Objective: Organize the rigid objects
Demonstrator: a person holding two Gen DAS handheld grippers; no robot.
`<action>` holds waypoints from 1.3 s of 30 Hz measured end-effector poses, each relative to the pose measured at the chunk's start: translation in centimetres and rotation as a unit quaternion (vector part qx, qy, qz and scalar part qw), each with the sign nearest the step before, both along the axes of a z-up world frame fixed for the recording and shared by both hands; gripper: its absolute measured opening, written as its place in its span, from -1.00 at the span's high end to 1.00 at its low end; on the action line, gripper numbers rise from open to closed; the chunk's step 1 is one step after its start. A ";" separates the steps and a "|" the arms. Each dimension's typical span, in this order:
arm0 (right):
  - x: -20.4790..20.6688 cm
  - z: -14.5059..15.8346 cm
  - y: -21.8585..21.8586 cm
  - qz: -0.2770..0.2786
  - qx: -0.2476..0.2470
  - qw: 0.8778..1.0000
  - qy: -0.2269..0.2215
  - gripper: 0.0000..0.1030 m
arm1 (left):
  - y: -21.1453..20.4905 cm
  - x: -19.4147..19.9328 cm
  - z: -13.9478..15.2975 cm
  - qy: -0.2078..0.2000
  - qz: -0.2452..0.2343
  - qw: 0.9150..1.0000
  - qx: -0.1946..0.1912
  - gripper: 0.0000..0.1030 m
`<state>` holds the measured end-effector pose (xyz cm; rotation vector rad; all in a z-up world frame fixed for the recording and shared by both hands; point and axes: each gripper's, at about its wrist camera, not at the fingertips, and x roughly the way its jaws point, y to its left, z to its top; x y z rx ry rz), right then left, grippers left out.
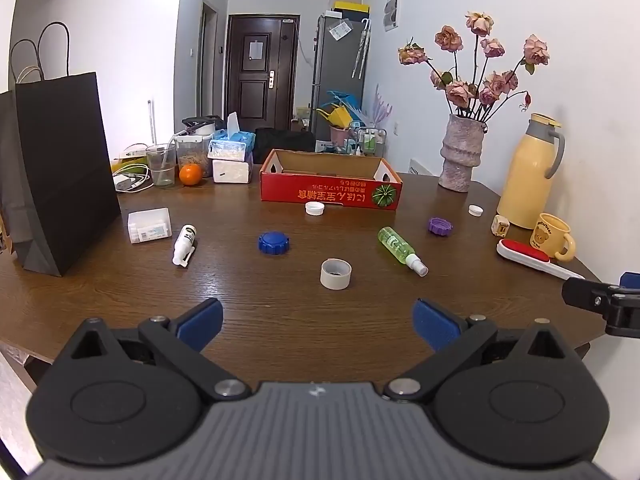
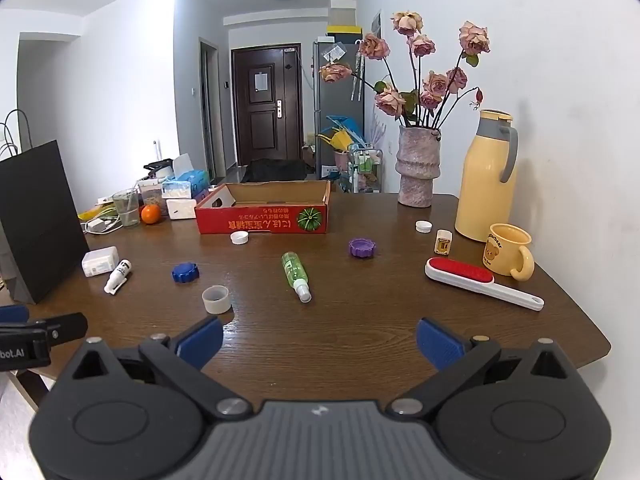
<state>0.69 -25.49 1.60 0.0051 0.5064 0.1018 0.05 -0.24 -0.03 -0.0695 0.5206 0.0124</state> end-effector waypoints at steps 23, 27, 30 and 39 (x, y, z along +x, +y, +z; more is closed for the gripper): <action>0.3 0.1 0.2 0.008 -0.003 1.000 0.001 -1.00 | -0.1 0.4 0.2 -0.002 -0.001 1.000 0.001 -1.00; 0.3 0.1 0.2 0.007 -0.002 1.000 0.002 -1.00 | -0.2 0.2 0.6 -0.003 -0.001 1.000 0.000 -1.00; 0.3 0.1 0.2 0.007 -0.002 1.000 0.002 -1.00 | -0.4 0.2 0.8 -0.003 -0.002 1.000 0.001 -1.00; 0.3 0.0 0.2 0.008 -0.002 1.000 0.003 -1.00 | -0.1 0.1 0.5 -0.004 -0.002 1.000 0.001 -1.00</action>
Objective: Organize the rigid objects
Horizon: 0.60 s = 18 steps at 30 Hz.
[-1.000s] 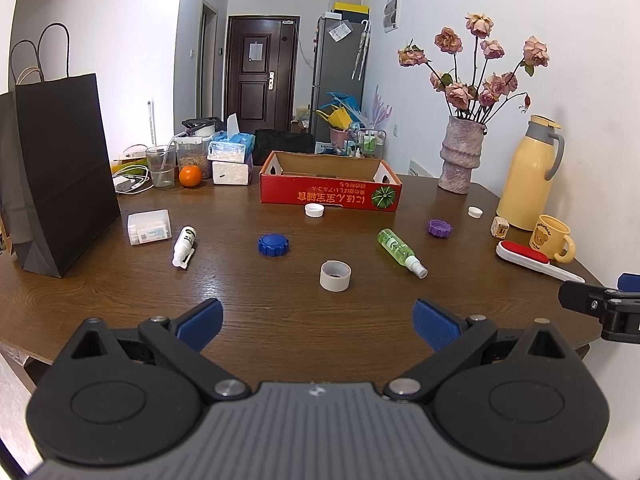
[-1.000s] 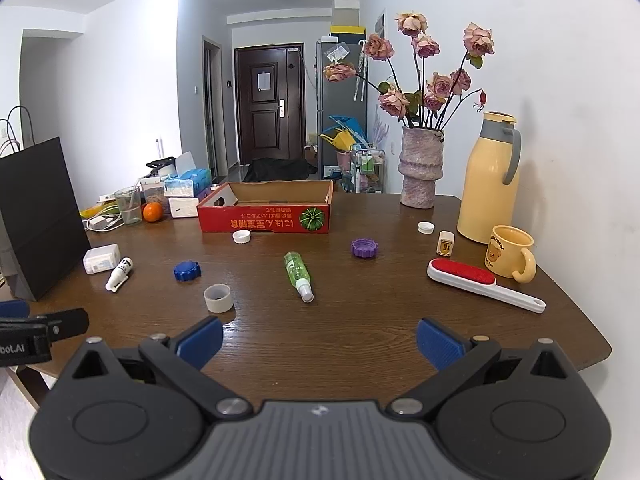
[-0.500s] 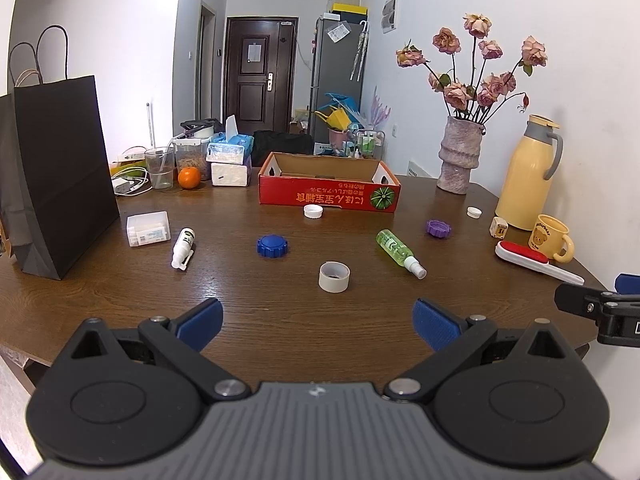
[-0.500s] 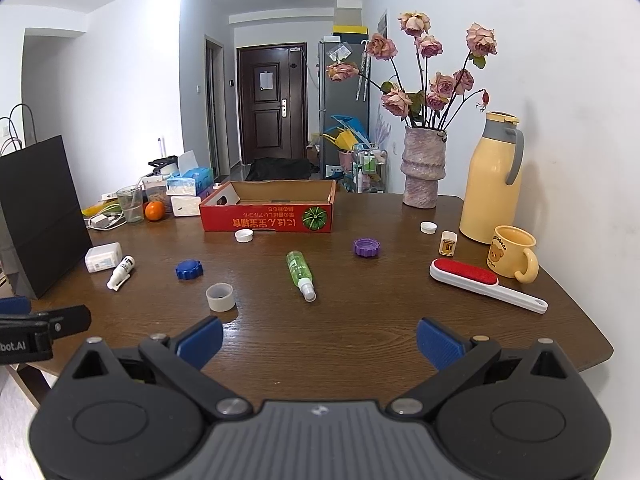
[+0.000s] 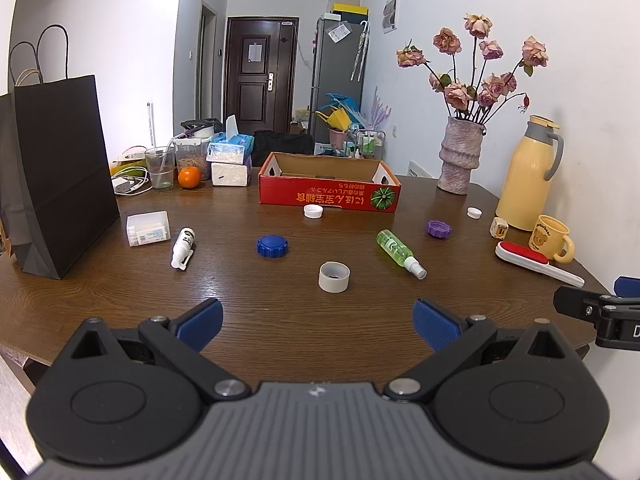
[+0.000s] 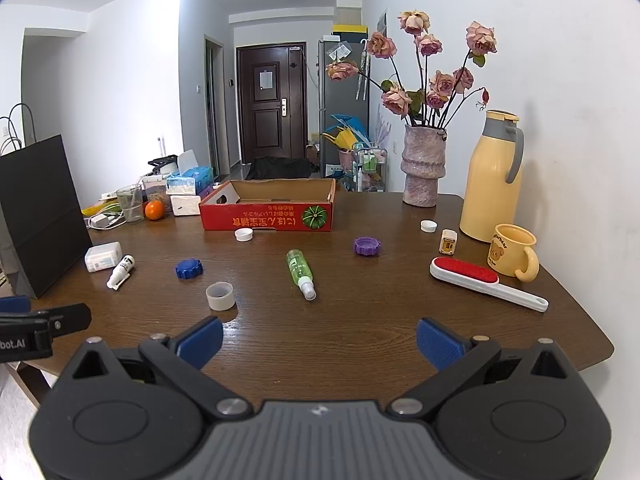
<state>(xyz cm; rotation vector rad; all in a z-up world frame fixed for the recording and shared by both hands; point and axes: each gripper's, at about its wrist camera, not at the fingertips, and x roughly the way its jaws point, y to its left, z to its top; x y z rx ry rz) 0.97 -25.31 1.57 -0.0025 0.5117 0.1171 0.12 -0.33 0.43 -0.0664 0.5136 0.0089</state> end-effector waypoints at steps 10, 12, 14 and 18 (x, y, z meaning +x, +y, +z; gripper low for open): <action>0.1 -0.1 0.0 -0.002 0.001 1.000 0.001 -1.00 | -0.2 0.0 0.2 -0.001 -0.001 1.000 0.000 -1.00; 0.1 -0.1 0.0 -0.002 0.001 1.000 0.001 -1.00 | -0.2 0.0 0.2 -0.001 -0.001 1.000 0.000 -1.00; 0.1 -0.1 0.0 -0.002 0.001 1.000 0.001 -1.00 | -0.2 0.0 0.2 -0.001 -0.001 1.000 0.000 -1.00; 0.2 -0.1 0.1 -0.001 0.000 1.000 0.001 -1.00 | -0.2 0.0 0.2 -0.001 0.000 1.000 0.000 -1.00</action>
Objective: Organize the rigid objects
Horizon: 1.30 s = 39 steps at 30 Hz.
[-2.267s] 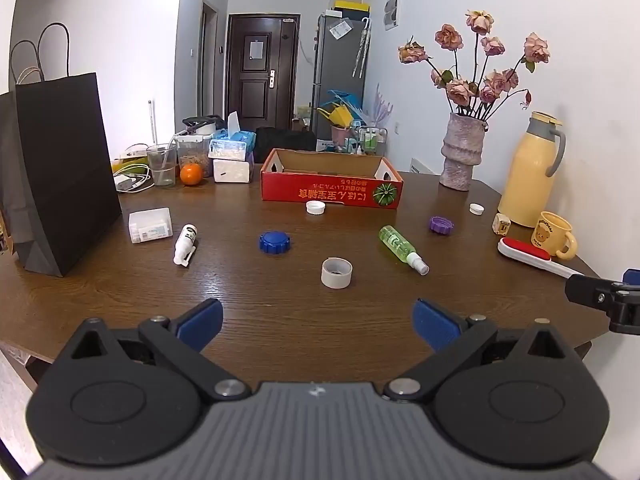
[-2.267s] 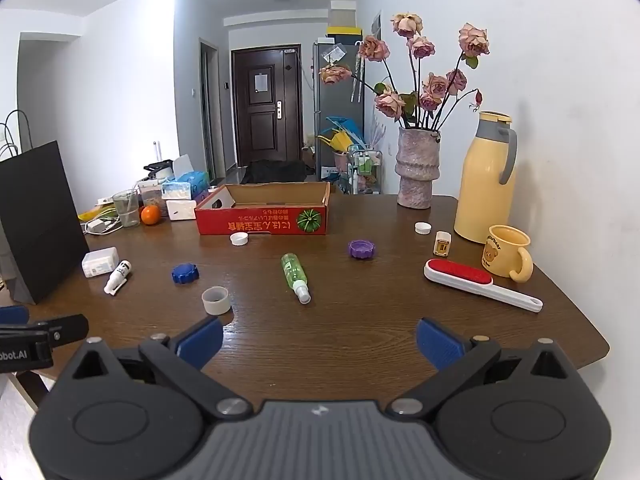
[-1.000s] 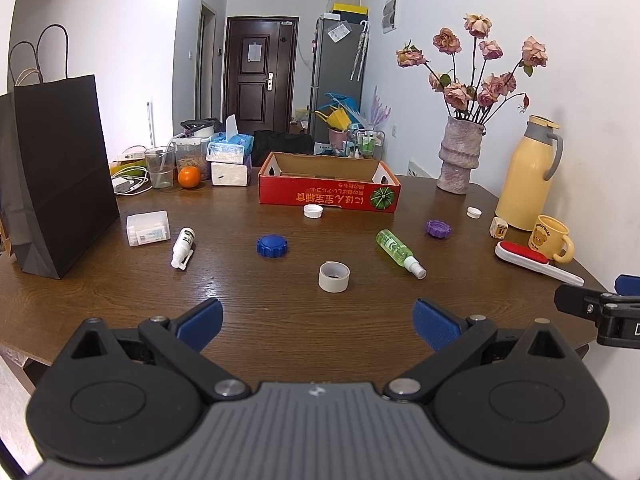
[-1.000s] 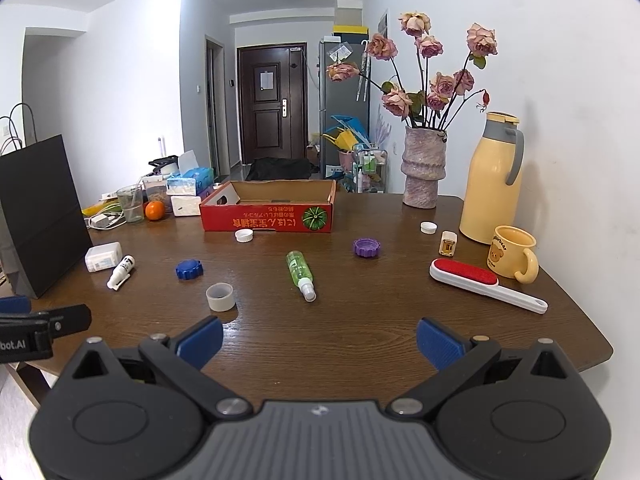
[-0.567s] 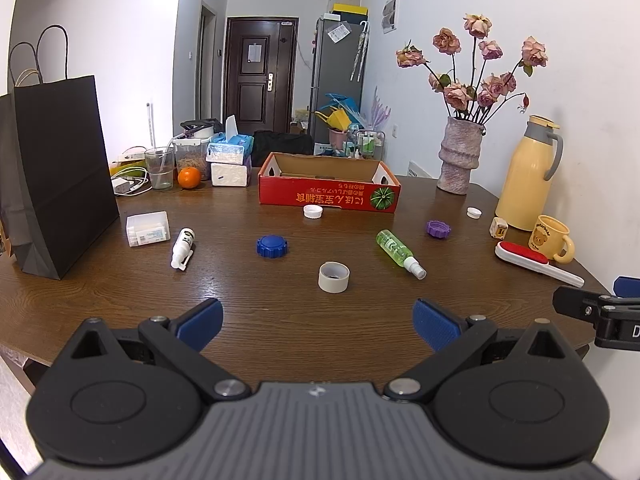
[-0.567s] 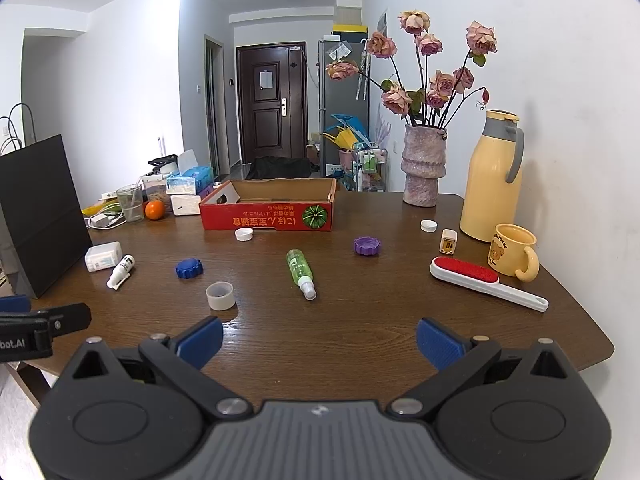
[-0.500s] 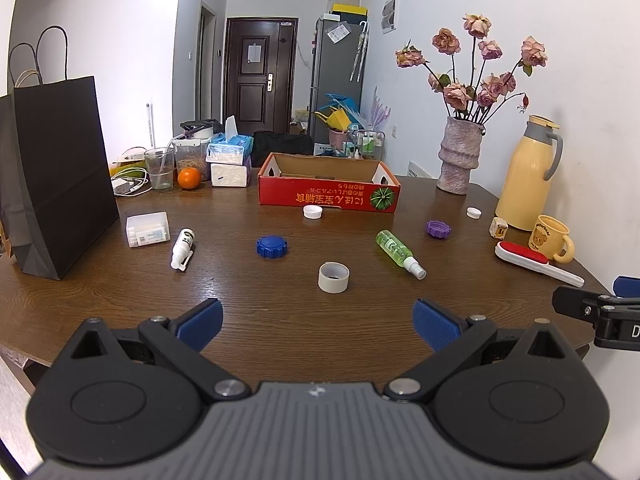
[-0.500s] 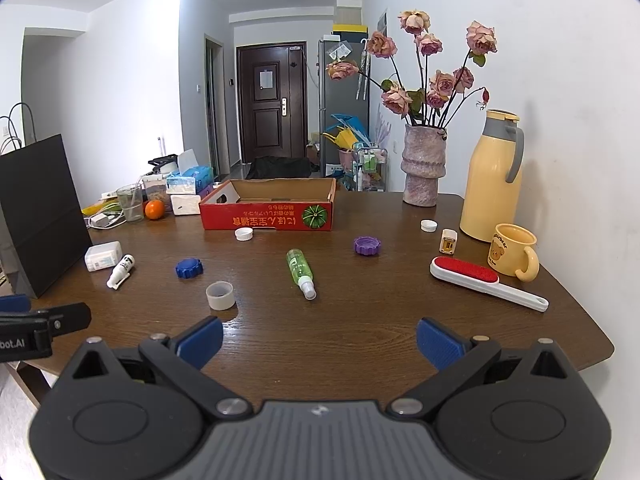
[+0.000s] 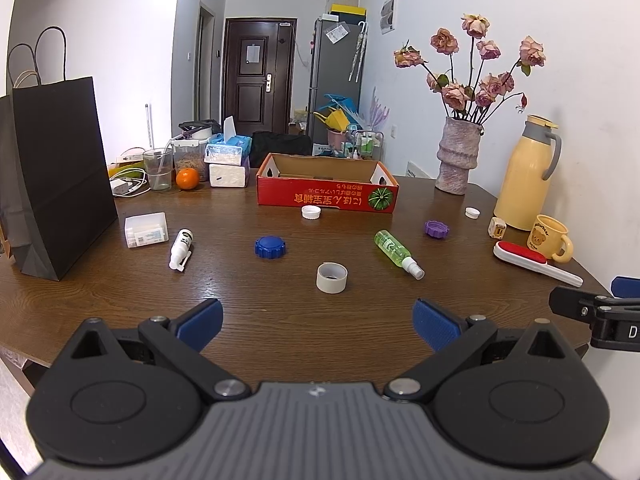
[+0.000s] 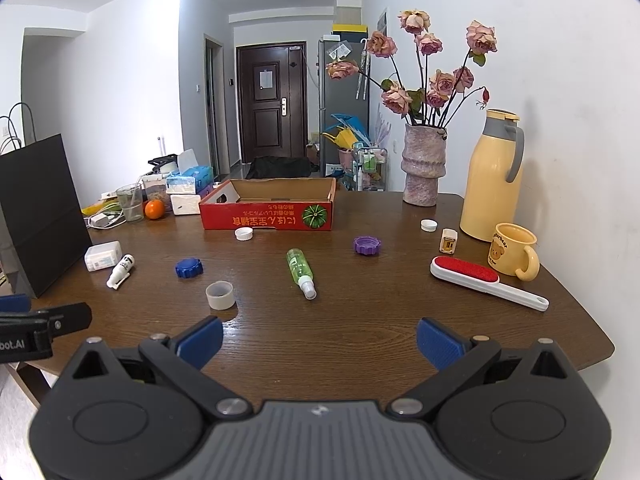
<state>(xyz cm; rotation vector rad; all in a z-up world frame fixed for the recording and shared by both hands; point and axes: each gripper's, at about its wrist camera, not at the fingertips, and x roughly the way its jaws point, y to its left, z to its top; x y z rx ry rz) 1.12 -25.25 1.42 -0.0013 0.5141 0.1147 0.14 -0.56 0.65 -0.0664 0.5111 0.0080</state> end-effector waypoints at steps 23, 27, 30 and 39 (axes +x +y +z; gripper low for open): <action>0.2 -0.2 0.1 -0.003 -0.005 1.000 -0.007 -1.00 | 0.0 0.4 -0.2 0.001 0.002 1.000 -0.004 -1.00; 0.8 -0.3 0.0 -0.005 -0.009 1.000 -0.010 -1.00 | 0.2 1.2 -0.6 0.004 0.006 1.000 -0.008 -1.00; 1.5 -0.5 -0.1 -0.006 -0.010 1.000 -0.005 -1.00 | 0.4 1.8 -1.0 0.006 0.009 1.000 -0.011 -1.00; 3.7 -1.2 -0.6 -0.009 -0.011 1.000 0.000 -1.00 | 0.7 4.0 -1.5 0.017 0.016 1.000 -0.011 -1.00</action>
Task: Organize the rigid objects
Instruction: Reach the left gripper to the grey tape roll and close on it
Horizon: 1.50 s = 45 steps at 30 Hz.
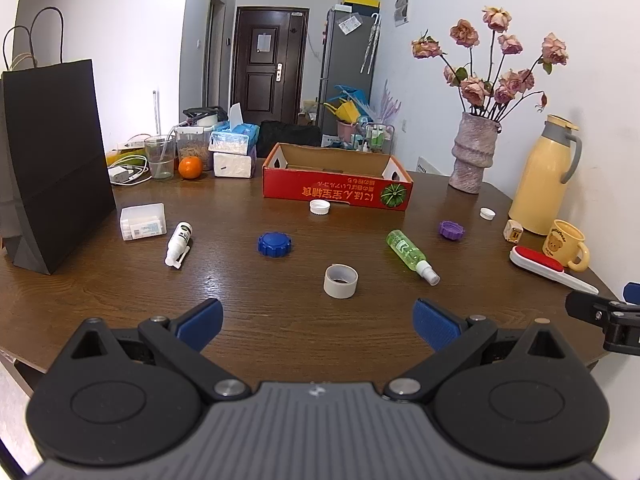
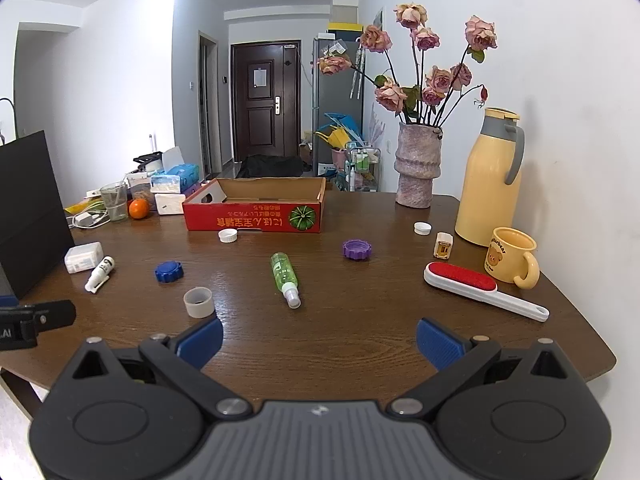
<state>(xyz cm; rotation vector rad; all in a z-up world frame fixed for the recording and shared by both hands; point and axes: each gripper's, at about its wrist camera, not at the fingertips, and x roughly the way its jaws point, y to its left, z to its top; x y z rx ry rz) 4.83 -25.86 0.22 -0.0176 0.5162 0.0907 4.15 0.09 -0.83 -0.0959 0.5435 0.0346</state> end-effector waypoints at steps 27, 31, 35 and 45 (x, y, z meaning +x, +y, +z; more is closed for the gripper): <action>9.9 -2.2 -1.2 -0.005 -0.006 0.999 0.035 -1.00 | 0.0 10.9 -2.9 0.067 0.005 0.998 -0.006 -1.00; 11.6 -2.8 -1.5 -0.008 -0.005 0.999 0.044 -1.00 | -0.4 12.7 -3.6 0.079 -0.001 0.997 -0.010 -1.00; 13.2 -3.4 -2.0 -0.013 -0.002 0.998 0.054 -1.00 | -1.0 14.5 -4.2 0.091 -0.008 0.996 -0.011 -1.00; 17.0 -5.4 -3.6 -0.023 0.001 0.997 0.074 -1.00 | -2.3 18.8 -7.3 0.139 -0.020 0.990 -0.010 -0.85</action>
